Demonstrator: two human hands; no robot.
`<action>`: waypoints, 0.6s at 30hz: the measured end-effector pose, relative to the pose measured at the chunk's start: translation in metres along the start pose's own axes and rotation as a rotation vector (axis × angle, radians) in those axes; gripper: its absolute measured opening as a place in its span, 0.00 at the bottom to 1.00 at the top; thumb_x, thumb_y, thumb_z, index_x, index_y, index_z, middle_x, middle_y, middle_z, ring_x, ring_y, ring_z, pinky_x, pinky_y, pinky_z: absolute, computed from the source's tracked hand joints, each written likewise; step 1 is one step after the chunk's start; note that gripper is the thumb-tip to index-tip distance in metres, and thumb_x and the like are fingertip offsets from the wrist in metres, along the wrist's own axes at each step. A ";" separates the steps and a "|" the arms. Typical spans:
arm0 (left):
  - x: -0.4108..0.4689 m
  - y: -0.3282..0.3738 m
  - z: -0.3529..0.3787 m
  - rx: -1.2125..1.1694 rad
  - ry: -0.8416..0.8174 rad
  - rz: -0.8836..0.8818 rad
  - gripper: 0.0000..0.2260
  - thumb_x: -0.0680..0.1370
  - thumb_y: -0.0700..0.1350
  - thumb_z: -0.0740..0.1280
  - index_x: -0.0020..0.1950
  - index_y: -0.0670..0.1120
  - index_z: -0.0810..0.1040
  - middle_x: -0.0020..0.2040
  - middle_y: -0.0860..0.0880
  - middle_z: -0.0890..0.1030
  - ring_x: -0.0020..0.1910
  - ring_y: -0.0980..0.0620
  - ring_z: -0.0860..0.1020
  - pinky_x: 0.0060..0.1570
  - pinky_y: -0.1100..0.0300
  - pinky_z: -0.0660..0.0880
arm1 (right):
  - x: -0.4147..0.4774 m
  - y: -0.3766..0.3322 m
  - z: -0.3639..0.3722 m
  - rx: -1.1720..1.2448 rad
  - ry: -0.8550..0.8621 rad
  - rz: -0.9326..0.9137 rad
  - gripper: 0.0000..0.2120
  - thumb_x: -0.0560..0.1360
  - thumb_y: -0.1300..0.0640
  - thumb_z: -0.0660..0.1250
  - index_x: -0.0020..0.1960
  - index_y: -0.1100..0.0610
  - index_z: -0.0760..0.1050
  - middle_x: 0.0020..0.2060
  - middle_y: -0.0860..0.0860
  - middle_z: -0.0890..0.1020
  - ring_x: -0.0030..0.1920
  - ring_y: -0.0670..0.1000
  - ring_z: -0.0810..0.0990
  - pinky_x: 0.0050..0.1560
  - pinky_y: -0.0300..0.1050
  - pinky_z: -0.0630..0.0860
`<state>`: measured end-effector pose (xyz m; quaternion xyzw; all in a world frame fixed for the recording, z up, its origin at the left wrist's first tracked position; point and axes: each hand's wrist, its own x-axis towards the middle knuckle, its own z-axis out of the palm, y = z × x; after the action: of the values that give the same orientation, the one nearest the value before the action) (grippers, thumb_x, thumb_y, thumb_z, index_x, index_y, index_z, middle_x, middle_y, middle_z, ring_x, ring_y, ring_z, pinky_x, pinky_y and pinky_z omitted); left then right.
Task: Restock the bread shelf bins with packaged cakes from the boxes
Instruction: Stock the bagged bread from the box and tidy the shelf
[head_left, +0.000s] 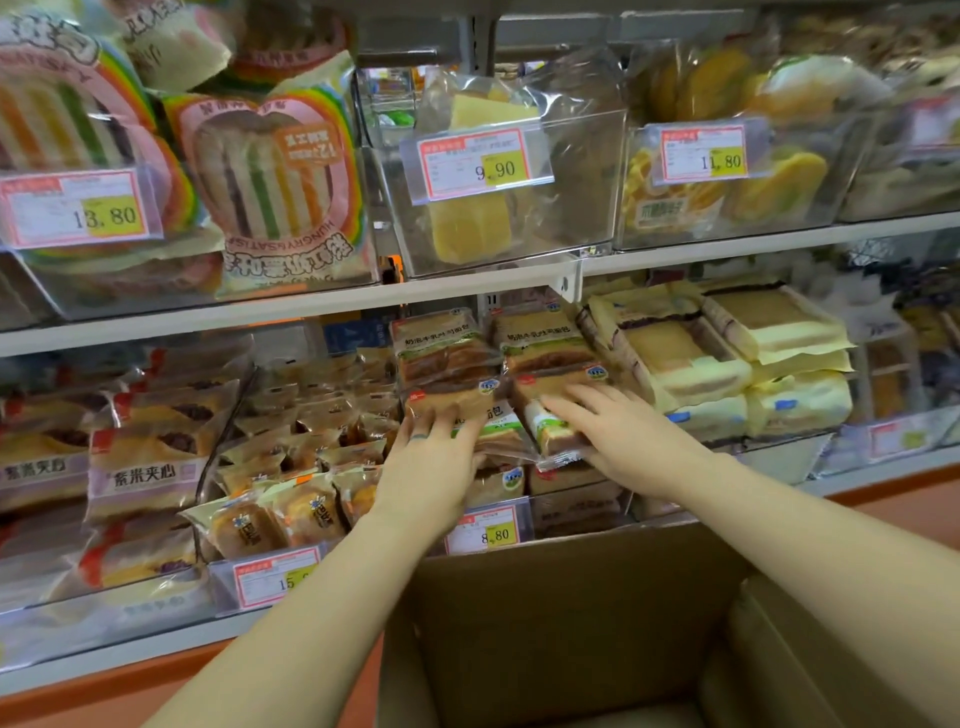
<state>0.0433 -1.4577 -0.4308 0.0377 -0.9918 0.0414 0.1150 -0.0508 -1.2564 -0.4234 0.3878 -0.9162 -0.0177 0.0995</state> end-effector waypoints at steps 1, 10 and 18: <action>0.000 0.000 0.000 0.001 -0.004 0.000 0.23 0.83 0.53 0.52 0.78 0.53 0.52 0.77 0.46 0.58 0.76 0.43 0.56 0.74 0.48 0.50 | 0.003 0.000 0.002 -0.008 -0.018 -0.004 0.30 0.80 0.52 0.59 0.78 0.46 0.48 0.76 0.50 0.56 0.76 0.53 0.51 0.74 0.50 0.51; -0.004 -0.002 0.005 0.003 0.007 -0.013 0.23 0.84 0.53 0.49 0.78 0.53 0.50 0.78 0.46 0.55 0.77 0.44 0.53 0.75 0.49 0.46 | 0.008 0.003 0.009 0.081 -0.042 -0.043 0.28 0.81 0.52 0.55 0.78 0.47 0.47 0.77 0.49 0.55 0.77 0.53 0.49 0.76 0.52 0.50; -0.005 -0.006 0.012 -0.051 0.051 0.011 0.22 0.82 0.48 0.59 0.75 0.47 0.63 0.72 0.41 0.68 0.72 0.39 0.65 0.71 0.46 0.60 | 0.013 0.006 0.012 0.177 -0.046 -0.065 0.27 0.82 0.53 0.55 0.78 0.46 0.48 0.77 0.49 0.54 0.77 0.51 0.49 0.75 0.48 0.54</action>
<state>0.0459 -1.4642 -0.4436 0.0281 -0.9895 0.0177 0.1408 -0.0661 -1.2615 -0.4321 0.4242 -0.9031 0.0510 0.0431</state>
